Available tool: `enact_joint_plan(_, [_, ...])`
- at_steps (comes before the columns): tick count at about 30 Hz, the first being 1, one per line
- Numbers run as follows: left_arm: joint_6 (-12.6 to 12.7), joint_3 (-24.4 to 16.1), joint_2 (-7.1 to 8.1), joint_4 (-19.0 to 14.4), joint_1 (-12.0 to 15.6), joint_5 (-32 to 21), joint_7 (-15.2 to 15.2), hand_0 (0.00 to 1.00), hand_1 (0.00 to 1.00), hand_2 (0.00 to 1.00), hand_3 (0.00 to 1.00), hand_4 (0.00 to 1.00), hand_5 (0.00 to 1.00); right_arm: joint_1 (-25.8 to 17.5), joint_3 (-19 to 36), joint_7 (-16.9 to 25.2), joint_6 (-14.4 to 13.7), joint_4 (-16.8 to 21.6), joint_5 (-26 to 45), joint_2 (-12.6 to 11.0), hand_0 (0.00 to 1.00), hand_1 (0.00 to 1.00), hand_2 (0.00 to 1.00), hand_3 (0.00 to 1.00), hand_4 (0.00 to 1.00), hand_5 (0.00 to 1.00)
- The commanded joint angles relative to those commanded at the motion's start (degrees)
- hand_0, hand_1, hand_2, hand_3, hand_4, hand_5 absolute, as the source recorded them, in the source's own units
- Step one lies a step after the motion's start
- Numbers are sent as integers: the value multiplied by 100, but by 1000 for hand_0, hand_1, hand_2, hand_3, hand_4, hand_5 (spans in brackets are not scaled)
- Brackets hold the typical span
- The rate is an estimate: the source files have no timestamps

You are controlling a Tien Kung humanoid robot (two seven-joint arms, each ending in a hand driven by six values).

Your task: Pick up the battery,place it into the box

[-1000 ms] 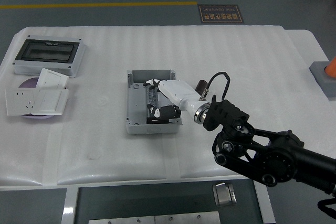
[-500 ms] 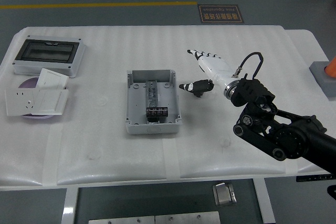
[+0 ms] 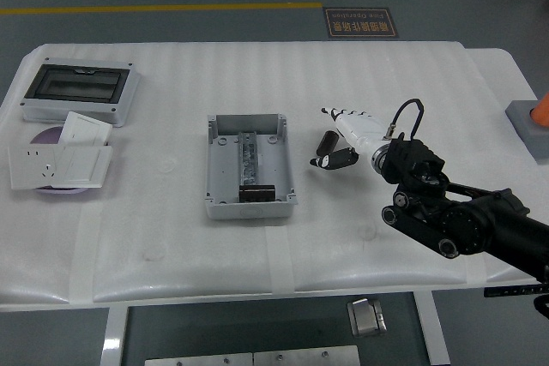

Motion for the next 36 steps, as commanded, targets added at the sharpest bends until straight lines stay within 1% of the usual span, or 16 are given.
enact_joint_plan(2, [0,-11,-3,-2,6,12,3,586,661,541,574,567,82,9,-36,4,-55,-50,-1,19,998,954,980,998,883,425])
enact_joint_plan(3, [0,-10,-5,-2,9,11,3,585,661,541,575,563,88,13,-52,16,-84,-77,7,25,998,926,919,998,880,426])
enact_joint_plan(8, [1,9,-14,1,20,-9,-4,585,661,541,575,563,88,46,-157,119,-221,-283,101,68,998,926,919,998,880,426])
enact_joint_plan(9, [2,13,-15,2,20,-13,-6,586,661,542,577,561,88,52,-178,134,-234,-318,126,76,950,765,697,850,773,356])
enact_joint_plan(14, [5,20,-13,3,13,-27,-11,586,661,542,577,561,88,55,-321,181,-259,-464,251,115,950,765,697,850,773,356])
enact_joint_plan(15, [7,24,-12,3,12,-32,-13,585,661,542,577,560,90,52,-343,185,-259,-480,264,121,874,666,546,690,618,240])
enact_joint_plan(20, [26,61,-12,8,2,-81,-44,585,661,542,577,560,90,41,-429,192,-272,-534,321,139,874,666,546,690,618,240])
enact_joint_plan(21, [31,68,-14,10,0,-88,-53,586,662,543,576,557,93,38,-429,196,-286,-531,323,138,862,653,522,680,615,246])
enact_joint_plan(31, [75,106,-32,21,-14,-110,-136,585,662,544,577,556,95,19,-376,269,-518,-447,254,126,862,653,518,679,613,257])
enact_joint_plan(34, [77,84,-35,19,-19,-82,-136,585,662,544,577,554,97,-13,-264,261,-541,-355,194,75,851,639,505,673,606,266])
enact_joint_plan(36, [76,71,-33,15,-17,-69,-126,585,662,544,577,554,97,-52,-101,235,-547,-189,117,12,851,639,505,673,606,266])
